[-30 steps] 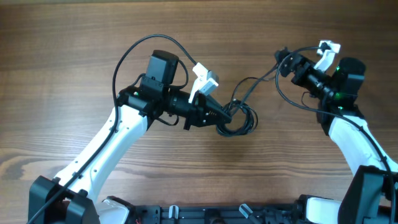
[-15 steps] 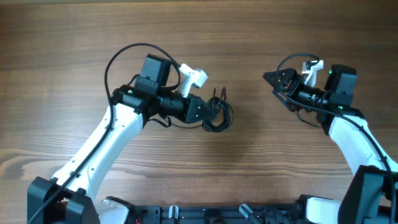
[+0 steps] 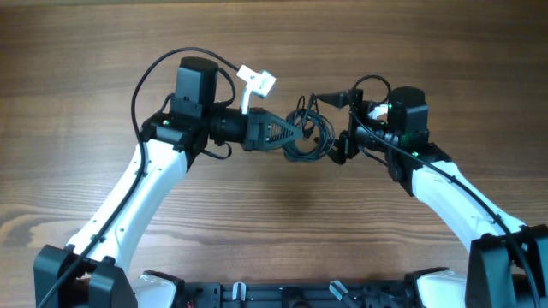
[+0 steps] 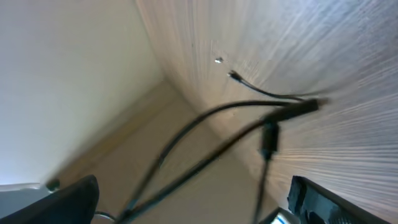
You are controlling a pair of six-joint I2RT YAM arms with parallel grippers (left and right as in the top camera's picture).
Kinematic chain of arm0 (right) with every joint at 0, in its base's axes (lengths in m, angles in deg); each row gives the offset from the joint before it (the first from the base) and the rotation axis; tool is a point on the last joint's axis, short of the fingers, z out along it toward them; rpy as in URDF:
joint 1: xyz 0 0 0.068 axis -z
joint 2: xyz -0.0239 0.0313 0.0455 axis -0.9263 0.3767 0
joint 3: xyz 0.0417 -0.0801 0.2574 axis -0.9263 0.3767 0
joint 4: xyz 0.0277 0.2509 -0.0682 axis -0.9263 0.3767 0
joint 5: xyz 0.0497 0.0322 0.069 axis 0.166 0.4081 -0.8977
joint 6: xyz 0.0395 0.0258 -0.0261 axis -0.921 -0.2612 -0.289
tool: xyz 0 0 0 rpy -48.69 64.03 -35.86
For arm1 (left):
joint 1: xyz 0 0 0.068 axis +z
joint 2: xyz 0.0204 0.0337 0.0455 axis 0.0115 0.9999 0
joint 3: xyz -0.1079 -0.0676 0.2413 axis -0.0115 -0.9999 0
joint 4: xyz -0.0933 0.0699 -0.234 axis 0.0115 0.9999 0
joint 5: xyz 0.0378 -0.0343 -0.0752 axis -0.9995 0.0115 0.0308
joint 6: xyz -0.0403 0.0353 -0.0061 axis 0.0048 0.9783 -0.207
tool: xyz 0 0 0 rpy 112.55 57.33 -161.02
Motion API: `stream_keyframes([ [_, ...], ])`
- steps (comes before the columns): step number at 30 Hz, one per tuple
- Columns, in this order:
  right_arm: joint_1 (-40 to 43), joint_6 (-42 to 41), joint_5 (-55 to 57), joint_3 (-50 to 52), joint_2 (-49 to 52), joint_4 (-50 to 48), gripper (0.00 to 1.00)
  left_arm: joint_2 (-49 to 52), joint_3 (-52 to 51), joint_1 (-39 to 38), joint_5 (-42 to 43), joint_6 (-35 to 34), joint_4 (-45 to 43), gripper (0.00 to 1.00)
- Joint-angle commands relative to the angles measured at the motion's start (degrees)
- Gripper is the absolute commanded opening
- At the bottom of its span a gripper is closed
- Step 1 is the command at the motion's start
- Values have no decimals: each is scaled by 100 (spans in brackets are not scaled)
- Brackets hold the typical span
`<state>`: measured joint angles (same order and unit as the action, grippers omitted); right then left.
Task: Untangle cables
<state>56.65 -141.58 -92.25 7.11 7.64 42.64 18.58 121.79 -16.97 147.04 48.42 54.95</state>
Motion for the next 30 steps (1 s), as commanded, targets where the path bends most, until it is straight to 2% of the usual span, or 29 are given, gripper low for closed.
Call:
stream_keyframes([
  [1,-20,-540,-118,-11,15,-138,100,-105,39,-28,216,28,-317,4],
  [9,-348,-992,-188,-11,111,-619,100,-105,39,-385,212,33,-719,4],
  [10,-350,-1049,-109,-11,179,-782,93,-105,39,-459,212,33,-719,4],
  [11,-350,-1038,101,-11,234,-1012,81,-105,39,-533,212,35,-717,4],
  [14,-302,-984,435,-11,240,-1620,63,-105,39,-612,212,35,-715,4],
  [17,-155,-933,623,-11,238,-1729,43,-105,39,-612,212,55,-706,4],
  [18,-63,-702,732,-11,240,-1803,30,-105,39,-612,210,92,-662,4],
  [19,42,-302,914,-11,238,-1878,22,-105,39,-612,205,280,-540,4],
  [20,243,820,1167,-13,238,-2251,10,-105,39,-612,35,514,-249,4],
  [21,330,1458,1169,-13,238,-2520,5,-105,39,-612,-459,525,68,4],
  [22,407,2465,1027,-13,238,-2959,4,-105,39,-612,-901,525,334,4],
  [24,413,3449,503,-13,236,-3453,5,-105,39,-612,-1733,522,752,4],
  [28,540,4395,-372,-13,227,-3432,5,-105,39,-610,-2809,369,866,6],
  [30,636,4581,-568,-13,227,-3305,5,-105,39,-601,-3534,68,861,6],
])
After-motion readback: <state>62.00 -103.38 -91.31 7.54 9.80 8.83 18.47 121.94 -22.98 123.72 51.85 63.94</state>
